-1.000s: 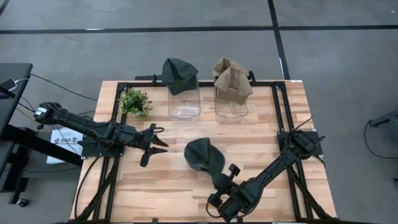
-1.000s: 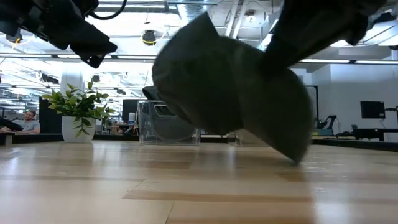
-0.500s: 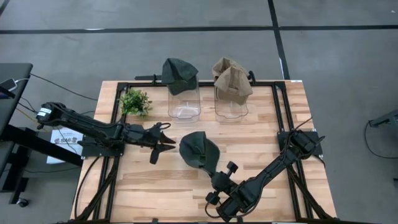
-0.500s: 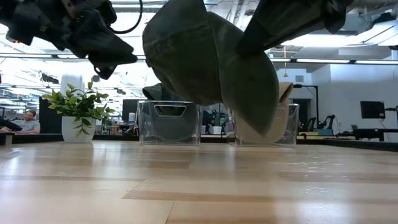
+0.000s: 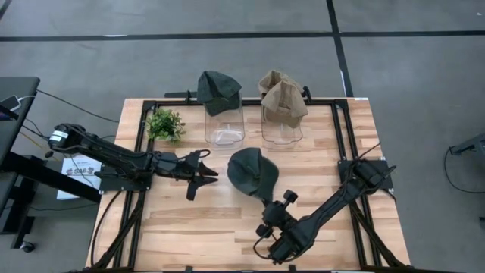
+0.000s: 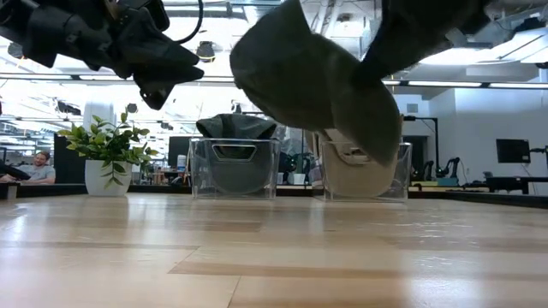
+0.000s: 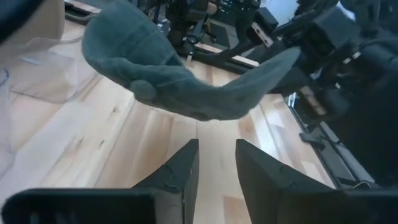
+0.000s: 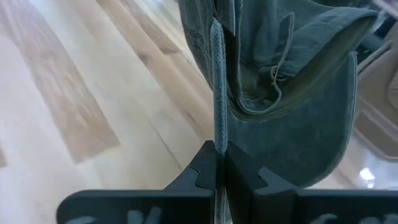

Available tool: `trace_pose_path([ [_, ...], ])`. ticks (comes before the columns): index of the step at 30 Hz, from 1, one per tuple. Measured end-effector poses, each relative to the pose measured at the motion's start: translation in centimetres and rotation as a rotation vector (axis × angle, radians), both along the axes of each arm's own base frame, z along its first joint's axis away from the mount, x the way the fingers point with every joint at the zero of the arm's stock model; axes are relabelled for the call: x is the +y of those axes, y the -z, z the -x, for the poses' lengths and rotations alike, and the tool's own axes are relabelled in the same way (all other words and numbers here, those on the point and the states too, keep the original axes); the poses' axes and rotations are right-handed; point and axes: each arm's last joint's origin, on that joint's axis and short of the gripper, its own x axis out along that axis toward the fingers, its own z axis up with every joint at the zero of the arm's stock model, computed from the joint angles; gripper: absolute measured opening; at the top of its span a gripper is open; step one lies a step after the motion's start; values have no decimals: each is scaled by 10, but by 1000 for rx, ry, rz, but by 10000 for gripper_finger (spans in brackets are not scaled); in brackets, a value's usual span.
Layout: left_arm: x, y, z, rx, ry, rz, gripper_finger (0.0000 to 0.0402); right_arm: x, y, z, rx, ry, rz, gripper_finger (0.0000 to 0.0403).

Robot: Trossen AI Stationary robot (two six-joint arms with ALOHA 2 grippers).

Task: Pick & Place hat
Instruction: Put the black cap into the left transparent bin

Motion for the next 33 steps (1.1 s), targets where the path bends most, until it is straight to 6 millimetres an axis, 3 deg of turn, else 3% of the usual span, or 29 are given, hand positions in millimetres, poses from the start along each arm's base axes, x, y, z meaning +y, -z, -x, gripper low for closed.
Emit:
trace_pose_path([
  [13, 0, 0, 0, 15, -40, 157, 102, -10, 49, -4, 160, -8, 177, 3],
  [24, 4, 0, 0, 8, -225, 324, 102, -22, 70, -16, 139, -13, 346, 4],
  [33, 6, 0, 0, -7, -307, 434, 102, -26, 72, -27, 149, -31, 367, 3],
])
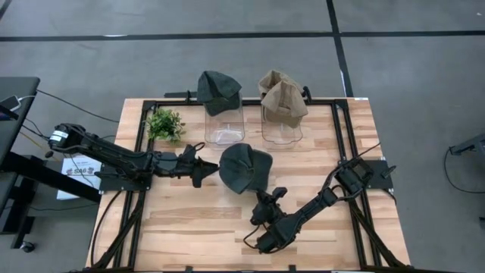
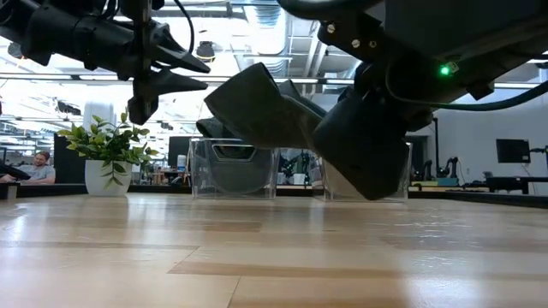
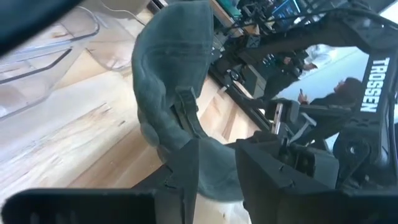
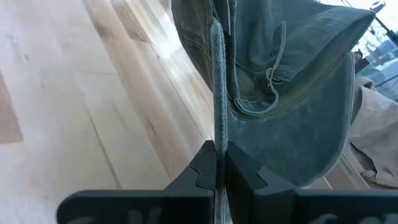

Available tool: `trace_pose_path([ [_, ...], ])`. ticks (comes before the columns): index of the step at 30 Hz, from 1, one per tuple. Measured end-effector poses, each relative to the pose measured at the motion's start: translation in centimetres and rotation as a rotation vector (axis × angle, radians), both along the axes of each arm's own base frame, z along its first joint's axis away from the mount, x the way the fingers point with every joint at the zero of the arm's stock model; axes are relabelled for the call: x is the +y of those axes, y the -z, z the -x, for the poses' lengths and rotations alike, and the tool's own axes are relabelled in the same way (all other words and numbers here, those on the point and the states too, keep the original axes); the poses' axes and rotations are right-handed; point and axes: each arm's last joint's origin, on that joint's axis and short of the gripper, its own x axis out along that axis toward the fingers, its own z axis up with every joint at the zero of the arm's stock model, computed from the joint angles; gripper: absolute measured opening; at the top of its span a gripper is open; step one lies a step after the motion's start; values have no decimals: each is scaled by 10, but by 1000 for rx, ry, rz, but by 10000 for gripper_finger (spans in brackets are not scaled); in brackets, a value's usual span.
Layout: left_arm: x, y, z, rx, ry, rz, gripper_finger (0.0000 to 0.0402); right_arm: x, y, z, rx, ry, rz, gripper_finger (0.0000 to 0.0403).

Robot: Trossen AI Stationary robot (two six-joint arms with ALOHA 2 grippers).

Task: Pick & Place hat
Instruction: Put the black cap into the left transparent bin

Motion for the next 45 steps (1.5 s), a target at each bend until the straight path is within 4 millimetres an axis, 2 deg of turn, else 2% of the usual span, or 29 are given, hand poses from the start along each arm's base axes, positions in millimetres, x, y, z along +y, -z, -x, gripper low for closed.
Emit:
trace_pose_path([
  [21, 19, 6, -1, 50, -101, 37, 102, 7, -1, 1, -34, -31, 25, 4],
  [34, 19, 5, -1, 34, -115, 89, 102, 5, -1, -1, -41, -24, 23, 4],
  [45, 17, 5, -2, 46, -45, 14, 102, 5, -1, -1, -41, -23, 22, 3],
])
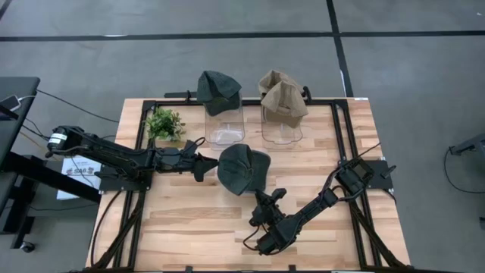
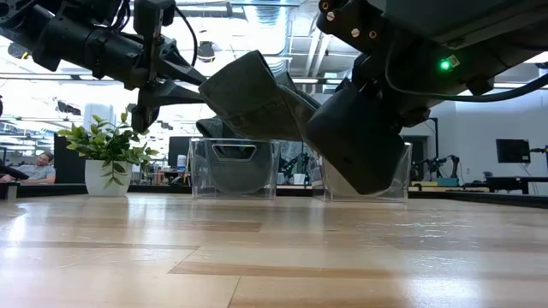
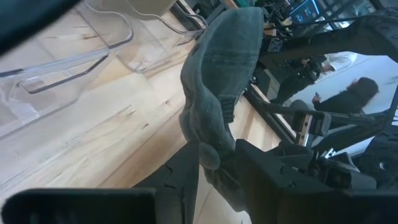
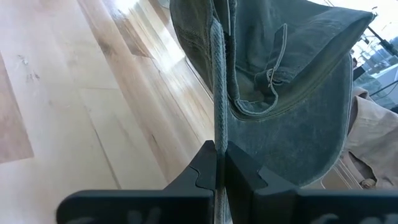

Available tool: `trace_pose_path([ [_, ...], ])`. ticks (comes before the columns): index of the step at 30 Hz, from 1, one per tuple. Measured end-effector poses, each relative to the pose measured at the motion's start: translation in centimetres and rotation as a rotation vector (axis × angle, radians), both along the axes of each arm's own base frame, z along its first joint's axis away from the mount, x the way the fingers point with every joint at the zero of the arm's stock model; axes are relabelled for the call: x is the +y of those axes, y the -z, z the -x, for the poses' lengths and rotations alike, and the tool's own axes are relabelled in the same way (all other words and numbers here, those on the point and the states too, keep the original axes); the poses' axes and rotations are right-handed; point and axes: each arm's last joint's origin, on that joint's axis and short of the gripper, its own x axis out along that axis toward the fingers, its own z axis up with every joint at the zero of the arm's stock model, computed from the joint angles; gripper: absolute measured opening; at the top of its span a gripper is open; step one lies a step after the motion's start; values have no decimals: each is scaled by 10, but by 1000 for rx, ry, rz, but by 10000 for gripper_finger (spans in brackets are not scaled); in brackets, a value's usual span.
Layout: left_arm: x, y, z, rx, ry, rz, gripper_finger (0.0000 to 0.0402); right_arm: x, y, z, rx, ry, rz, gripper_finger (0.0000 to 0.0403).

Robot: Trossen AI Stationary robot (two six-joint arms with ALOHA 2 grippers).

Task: Pick & Place hat
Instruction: Put the black cap into the left transparent bin

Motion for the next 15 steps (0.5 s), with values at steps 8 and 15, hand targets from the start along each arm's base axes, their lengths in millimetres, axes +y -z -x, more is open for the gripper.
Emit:
trace_pose_path([
  [8, 0, 0, 0, 6, 15, -34, 116, 2, 1, -3, 21, -19, -1, 4],
  [15, 7, 0, -1, 8, 15, -31, 159, 2, 1, -3, 28, -20, -6, 5],
])
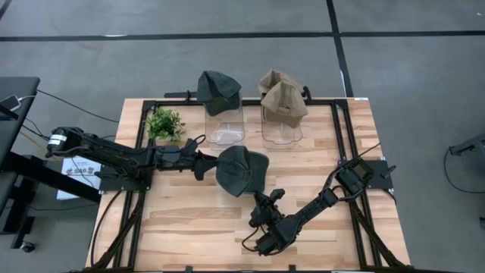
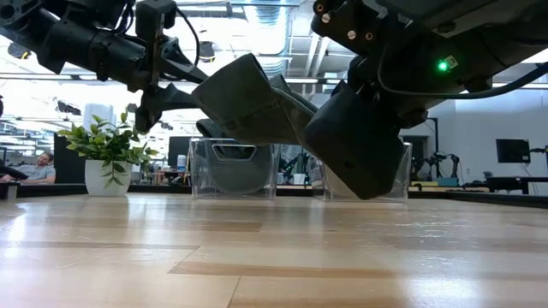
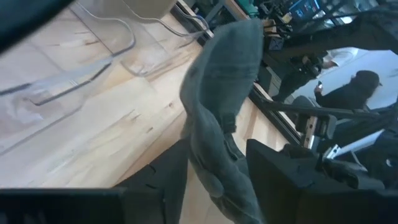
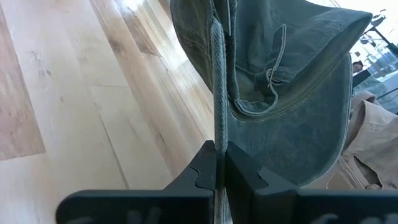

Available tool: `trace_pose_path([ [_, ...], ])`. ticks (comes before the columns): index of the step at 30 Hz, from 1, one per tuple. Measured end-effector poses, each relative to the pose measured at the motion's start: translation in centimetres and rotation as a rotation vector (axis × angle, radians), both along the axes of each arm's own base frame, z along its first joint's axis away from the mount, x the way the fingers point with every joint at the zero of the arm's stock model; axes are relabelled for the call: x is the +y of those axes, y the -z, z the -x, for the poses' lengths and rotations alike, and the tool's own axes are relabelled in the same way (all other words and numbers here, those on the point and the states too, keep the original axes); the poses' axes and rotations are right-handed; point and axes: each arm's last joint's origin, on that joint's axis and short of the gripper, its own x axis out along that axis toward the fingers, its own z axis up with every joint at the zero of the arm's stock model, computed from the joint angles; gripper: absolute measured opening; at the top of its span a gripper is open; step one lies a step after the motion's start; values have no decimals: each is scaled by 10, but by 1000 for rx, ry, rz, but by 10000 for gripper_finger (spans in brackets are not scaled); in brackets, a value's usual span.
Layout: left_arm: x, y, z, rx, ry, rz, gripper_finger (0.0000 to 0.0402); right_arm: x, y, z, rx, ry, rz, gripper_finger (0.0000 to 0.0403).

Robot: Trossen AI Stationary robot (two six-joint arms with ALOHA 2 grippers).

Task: Pick & Place hat
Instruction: Put the black cap into the left transparent bin

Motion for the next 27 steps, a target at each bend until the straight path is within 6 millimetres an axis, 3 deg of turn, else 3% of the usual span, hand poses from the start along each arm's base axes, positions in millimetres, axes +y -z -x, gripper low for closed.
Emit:
trace_pose_path([
  [9, 8, 1, -1, 4, -21, 11, 163, 0, 0, 0, 0, 0, 1, 4],
  [16, 8, 18, -9, 70, -20, 94, 156, 1, 0, -1, -18, -4, 9, 5],
  [21, 8, 19, -15, 21, -11, 100, 155, 2, 0, -3, -12, -16, 12, 4],
  [27, 8, 17, -16, -1, 1, 101, 131, 2, 0, -3, -9, -17, 13, 7],
])
